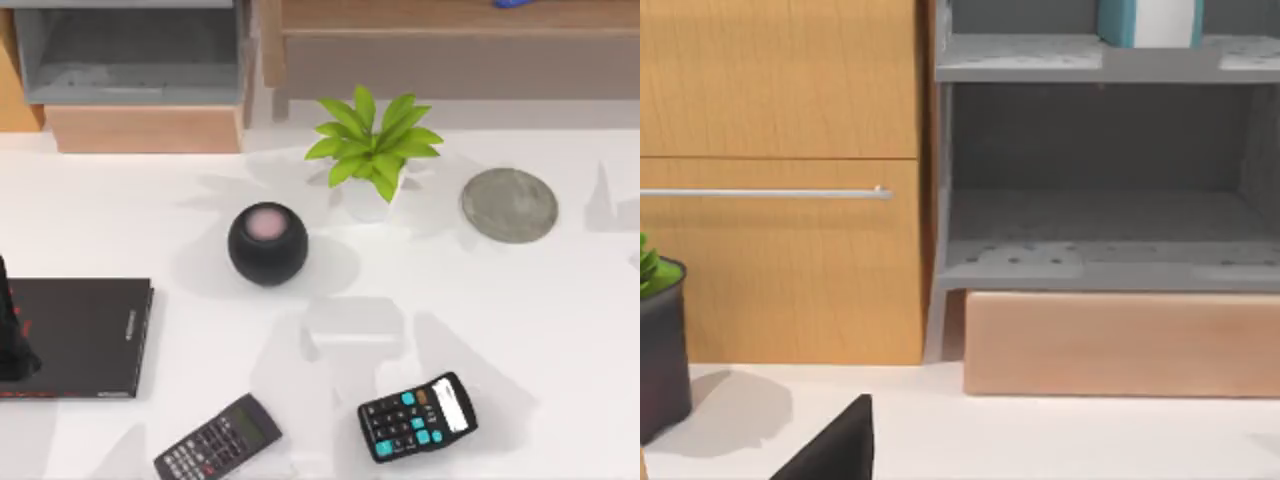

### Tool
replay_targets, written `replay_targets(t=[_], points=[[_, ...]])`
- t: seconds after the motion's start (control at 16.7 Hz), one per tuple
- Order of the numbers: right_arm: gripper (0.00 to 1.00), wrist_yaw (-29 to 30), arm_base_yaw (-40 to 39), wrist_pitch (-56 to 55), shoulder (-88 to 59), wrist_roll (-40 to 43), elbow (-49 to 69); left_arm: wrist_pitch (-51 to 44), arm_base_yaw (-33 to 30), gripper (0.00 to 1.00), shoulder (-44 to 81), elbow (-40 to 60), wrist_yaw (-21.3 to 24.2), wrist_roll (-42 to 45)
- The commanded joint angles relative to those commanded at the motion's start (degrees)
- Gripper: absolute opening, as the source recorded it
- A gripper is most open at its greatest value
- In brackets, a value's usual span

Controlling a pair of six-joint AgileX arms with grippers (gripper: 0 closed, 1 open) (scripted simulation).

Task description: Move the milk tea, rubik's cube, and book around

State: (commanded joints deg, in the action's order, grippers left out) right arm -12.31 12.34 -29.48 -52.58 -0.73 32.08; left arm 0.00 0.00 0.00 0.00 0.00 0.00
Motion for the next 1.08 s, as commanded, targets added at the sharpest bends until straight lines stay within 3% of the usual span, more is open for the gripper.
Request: replay_targets(t=[0.3,0.54,1.08], points=[[1.0,-5.14,6.06,-9.66,-31.74,-0.03,15.77,0.0,0.0,1.0,0.0,0.0,0.0,0.0],[1.0,-8.15,9.77,-14.01,-47.75,0.1,25.56,0.0,0.0,1.0,0.0,0.0,0.0,0.0],[1.0,-9.34,11.24,-15.4,-54.04,0.21,30.28,0.0,0.0,1.0,0.0,0.0,0.0,0.0]])
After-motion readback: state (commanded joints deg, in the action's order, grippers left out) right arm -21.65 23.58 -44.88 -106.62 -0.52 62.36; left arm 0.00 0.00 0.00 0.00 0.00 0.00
